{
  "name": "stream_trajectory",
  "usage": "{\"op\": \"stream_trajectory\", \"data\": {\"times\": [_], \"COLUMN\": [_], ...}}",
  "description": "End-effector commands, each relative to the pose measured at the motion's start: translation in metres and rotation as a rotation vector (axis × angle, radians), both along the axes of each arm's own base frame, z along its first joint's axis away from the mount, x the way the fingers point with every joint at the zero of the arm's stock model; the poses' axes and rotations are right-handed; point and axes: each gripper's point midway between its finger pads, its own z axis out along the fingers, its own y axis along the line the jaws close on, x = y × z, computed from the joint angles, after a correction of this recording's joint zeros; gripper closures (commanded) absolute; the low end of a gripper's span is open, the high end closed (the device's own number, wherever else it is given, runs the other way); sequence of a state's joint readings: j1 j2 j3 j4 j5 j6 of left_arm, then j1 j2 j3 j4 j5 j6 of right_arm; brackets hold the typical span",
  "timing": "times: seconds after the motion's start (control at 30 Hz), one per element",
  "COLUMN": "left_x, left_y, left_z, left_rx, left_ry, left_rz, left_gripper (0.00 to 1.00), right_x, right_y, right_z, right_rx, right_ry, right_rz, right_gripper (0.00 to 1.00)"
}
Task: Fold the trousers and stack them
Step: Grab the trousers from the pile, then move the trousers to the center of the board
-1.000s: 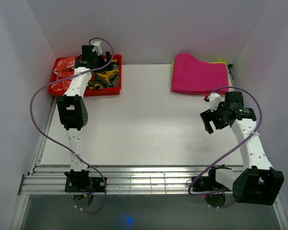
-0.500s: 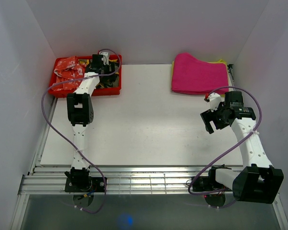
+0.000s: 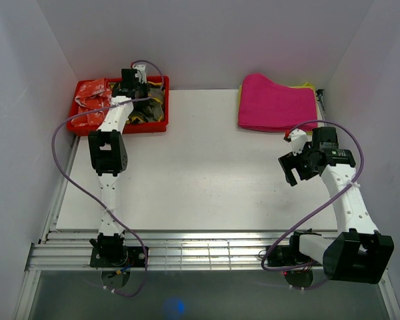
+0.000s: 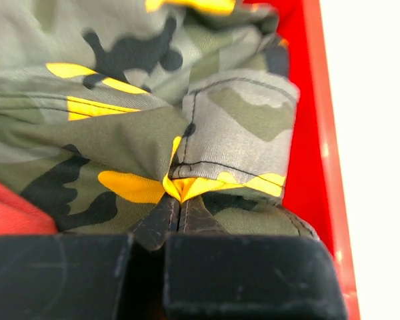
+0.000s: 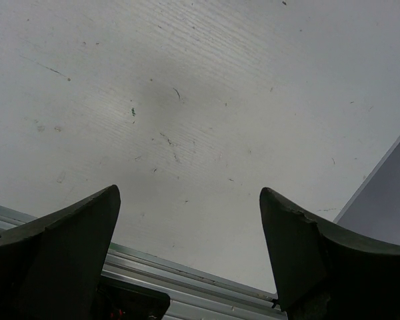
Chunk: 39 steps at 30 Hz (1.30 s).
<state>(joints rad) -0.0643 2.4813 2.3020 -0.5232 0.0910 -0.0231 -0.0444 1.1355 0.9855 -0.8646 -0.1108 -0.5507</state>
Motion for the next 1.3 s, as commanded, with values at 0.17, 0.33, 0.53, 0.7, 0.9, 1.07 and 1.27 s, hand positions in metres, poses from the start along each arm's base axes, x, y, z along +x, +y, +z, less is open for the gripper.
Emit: {"op": "stream_trajectory", "data": {"times": [0.17, 0.33, 0.53, 0.7, 0.9, 1.07, 1.27], "left_x": [-0.032, -0.074, -0.142, -0.21, -0.259, -0.286, -0.283], "left_y": [-0.005, -0.007, -0.025, -0.057, -0.096, -0.125, -0.132], "left_z": [0.307, 0.404, 0.495, 0.542, 0.521, 0.44, 0.316], "left_rx": [-0.109, -0.151, -0.268, -0.384, -0.535, -0.616, -0.6], "left_ry": [-0.621, -0.84, -1.029, -1.101, -0.945, -0.628, -0.38], "left_rz": [-0.018, -0.04, -0.153, -0.367, -0.629, -0.844, -0.79], "left_gripper": [1.0, 1.0, 1.0, 1.0, 1.0, 1.0, 1.0], "right_x": [0.006, 0.009, 0.013, 0.015, 0.017, 0.018, 0.014], "right_y": [0.003, 0.005, 0.009, 0.012, 0.016, 0.017, 0.023], "right_z": [0.023, 0.031, 0.044, 0.052, 0.063, 0.069, 0.067], "right_rx": [0.015, 0.024, 0.039, 0.055, 0.073, 0.076, 0.107], "right_ry": [-0.095, -0.128, -0.171, -0.193, -0.216, -0.222, -0.189], "right_rz": [0.009, 0.018, 0.034, 0.044, 0.055, 0.058, 0.08], "right_gripper": [0.1, 0.1, 0.1, 0.1, 0.1, 0.1, 0.1]}}
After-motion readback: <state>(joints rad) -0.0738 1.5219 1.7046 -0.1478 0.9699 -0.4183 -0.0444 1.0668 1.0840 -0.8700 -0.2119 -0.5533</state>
